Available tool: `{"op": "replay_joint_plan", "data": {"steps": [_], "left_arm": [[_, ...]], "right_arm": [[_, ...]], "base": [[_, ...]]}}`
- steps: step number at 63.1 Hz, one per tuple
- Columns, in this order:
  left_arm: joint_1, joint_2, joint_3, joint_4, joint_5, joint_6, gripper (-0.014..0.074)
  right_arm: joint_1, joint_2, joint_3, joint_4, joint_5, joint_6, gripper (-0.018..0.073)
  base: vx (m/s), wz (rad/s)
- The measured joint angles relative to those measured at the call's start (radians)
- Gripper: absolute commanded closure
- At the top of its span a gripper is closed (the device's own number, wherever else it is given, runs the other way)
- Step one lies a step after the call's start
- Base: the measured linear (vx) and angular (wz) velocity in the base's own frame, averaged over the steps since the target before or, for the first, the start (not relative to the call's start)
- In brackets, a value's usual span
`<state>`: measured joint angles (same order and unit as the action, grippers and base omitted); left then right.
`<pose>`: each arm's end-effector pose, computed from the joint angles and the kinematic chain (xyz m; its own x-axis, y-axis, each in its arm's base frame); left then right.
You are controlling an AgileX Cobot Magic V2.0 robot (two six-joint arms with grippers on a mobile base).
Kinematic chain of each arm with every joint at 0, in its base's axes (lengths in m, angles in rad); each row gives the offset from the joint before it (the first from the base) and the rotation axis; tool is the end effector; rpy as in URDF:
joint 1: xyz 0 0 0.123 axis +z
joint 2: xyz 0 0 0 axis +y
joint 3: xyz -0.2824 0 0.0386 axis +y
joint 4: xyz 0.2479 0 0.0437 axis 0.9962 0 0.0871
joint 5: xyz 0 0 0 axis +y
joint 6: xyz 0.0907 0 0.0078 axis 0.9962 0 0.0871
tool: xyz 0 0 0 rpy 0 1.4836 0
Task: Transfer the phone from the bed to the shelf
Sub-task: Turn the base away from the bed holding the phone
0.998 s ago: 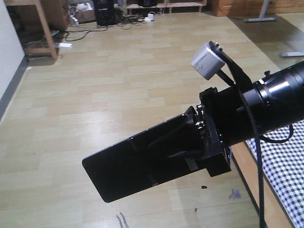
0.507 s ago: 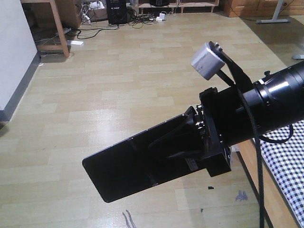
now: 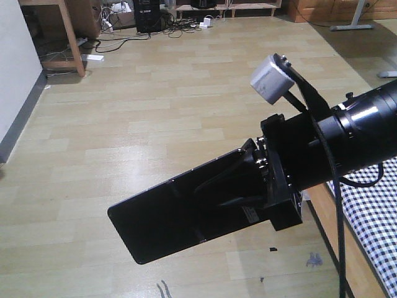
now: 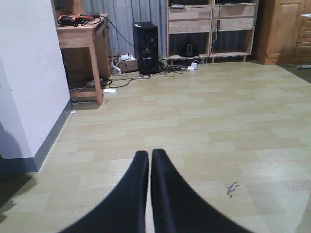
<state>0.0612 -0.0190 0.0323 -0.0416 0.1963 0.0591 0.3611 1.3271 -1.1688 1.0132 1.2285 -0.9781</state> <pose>0.0557 0.0027 0.1854 -0.1227 0.0108 -0.9924 -0.0509 0.9986 0.0172 0.2064 0.1558 0.3630 -0.4455 -0.4674 -0.7636 -0.8953 0.2304 0.3813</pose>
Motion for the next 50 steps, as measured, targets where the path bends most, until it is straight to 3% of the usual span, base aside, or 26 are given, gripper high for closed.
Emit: {"op": "replay_joint_plan", "data": {"steps": [50], "left_arm": [[0.000,0.000,0.000,0.000,0.000,0.000,0.0595]], "right_arm": [[0.000,0.000,0.000,0.000,0.000,0.000,0.0561]], "base": [[0.10,0.10]]}}
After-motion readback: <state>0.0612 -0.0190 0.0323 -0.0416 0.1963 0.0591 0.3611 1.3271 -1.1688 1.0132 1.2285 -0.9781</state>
